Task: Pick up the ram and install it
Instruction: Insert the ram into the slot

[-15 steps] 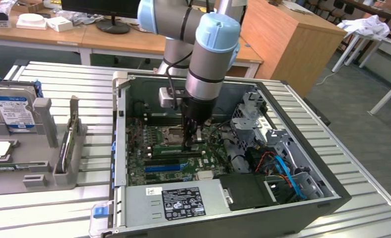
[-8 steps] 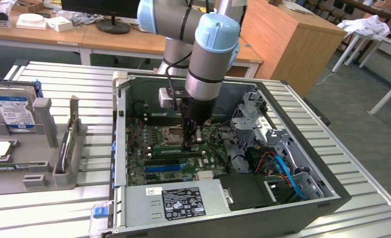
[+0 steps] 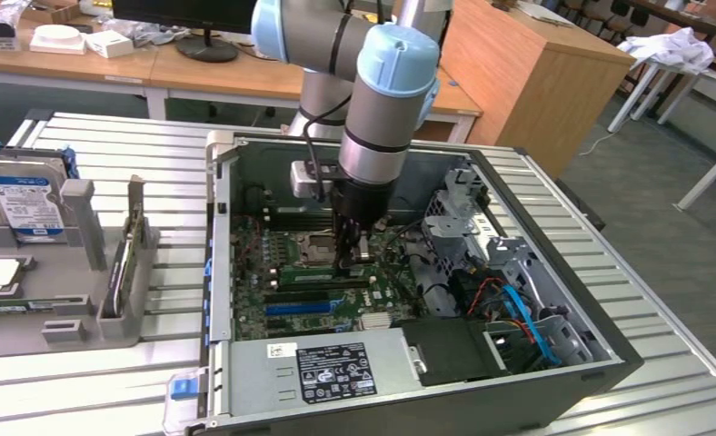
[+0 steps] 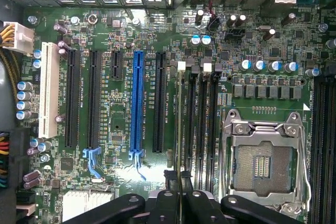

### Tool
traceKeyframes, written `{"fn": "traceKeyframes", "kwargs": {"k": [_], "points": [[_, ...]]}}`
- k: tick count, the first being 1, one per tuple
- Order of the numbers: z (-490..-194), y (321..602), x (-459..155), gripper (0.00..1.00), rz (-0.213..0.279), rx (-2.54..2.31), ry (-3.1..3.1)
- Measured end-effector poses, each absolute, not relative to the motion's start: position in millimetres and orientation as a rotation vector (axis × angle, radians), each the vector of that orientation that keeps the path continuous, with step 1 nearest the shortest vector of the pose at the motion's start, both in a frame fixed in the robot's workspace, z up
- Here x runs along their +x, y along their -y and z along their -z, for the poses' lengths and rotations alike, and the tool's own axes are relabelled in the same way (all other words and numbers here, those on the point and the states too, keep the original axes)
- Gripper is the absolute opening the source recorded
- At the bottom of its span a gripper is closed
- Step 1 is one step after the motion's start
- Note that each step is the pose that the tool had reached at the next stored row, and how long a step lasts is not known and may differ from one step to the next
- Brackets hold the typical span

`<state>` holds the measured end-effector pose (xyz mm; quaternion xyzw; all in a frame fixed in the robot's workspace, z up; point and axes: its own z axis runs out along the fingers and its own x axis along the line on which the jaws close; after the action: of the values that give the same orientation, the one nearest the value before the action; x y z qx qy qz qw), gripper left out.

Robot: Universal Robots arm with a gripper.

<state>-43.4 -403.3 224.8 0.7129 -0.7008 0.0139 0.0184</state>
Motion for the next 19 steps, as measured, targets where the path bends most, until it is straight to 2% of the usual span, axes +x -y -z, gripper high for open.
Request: {"fn": "traceKeyframes", "kwargs": {"k": [2,3,4,5,12,19], "points": [[-224.8,403.3,-43.4,0.13,-0.043,2.214,2.177],[-224.8,403.3,-43.4,0.19,-0.043,2.214,2.177],[-224.8,403.3,-43.4,0.19,-0.044,2.214,2.177],[-225.1,403.3,-43.4,0.26,-0.044,2.214,2.177],[-249.6,403.3,-37.9,0.26,-0.042,2.214,2.176],[-253.8,403.8,-27.6,0.26,-0.022,2.215,2.176]]}}
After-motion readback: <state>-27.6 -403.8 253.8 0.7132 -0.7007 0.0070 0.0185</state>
